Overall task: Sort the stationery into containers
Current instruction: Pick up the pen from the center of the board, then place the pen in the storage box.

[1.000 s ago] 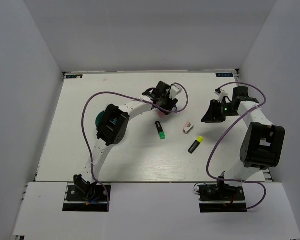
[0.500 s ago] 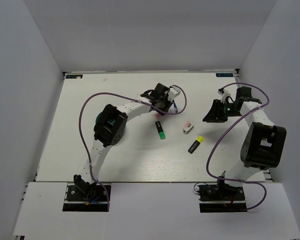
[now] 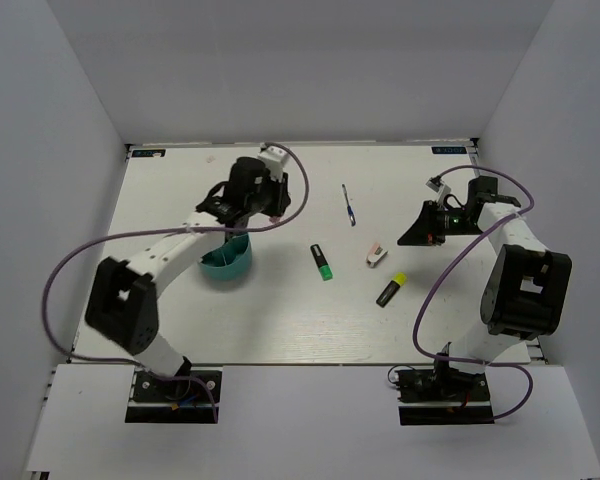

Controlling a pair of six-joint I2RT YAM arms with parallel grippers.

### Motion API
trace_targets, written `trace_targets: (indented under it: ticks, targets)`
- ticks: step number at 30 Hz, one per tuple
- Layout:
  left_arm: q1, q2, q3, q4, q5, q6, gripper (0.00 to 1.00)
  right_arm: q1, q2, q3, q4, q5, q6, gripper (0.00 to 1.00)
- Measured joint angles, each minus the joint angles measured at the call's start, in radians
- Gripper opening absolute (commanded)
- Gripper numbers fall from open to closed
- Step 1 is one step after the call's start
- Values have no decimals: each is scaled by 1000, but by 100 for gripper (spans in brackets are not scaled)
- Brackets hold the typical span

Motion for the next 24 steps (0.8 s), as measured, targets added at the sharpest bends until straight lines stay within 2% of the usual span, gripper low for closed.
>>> trace_targets:
  ticks: [4,8,15,24]
  targets:
    - [12,-229,-131,136,-35,-22,0,11,0,0,-3,-34,-12,0]
    - [36,-335,-262,244,-74,-28,0,16,0,0,-3,-49,-14,0]
    - [126,-347,-430,327,-142,-46,0,24,0,0,-9,-86,-45,0]
    - [196,-320,-443,426,-145,-78,0,25,0,0,-51,-138,-117,1]
